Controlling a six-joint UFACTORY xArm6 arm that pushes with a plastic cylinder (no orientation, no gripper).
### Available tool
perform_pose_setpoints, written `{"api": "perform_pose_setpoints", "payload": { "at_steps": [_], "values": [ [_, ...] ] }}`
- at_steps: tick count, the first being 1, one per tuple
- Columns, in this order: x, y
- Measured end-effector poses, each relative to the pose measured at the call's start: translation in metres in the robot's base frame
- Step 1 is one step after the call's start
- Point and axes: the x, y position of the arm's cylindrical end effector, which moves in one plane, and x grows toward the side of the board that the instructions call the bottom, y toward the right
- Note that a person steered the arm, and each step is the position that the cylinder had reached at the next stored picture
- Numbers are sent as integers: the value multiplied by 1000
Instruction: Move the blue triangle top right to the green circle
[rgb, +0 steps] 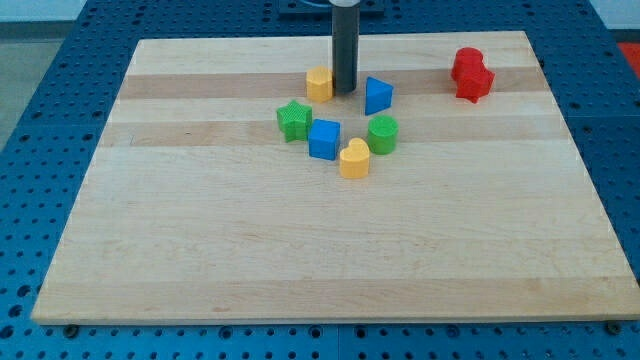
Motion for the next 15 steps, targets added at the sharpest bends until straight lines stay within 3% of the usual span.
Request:
{"api": "perform_pose_setpoints", "payload": {
  "at_steps": [5,12,14,15],
  "values": [
    [4,81],
    [23,104],
    [56,148],
    [81,142]
  ]
}}
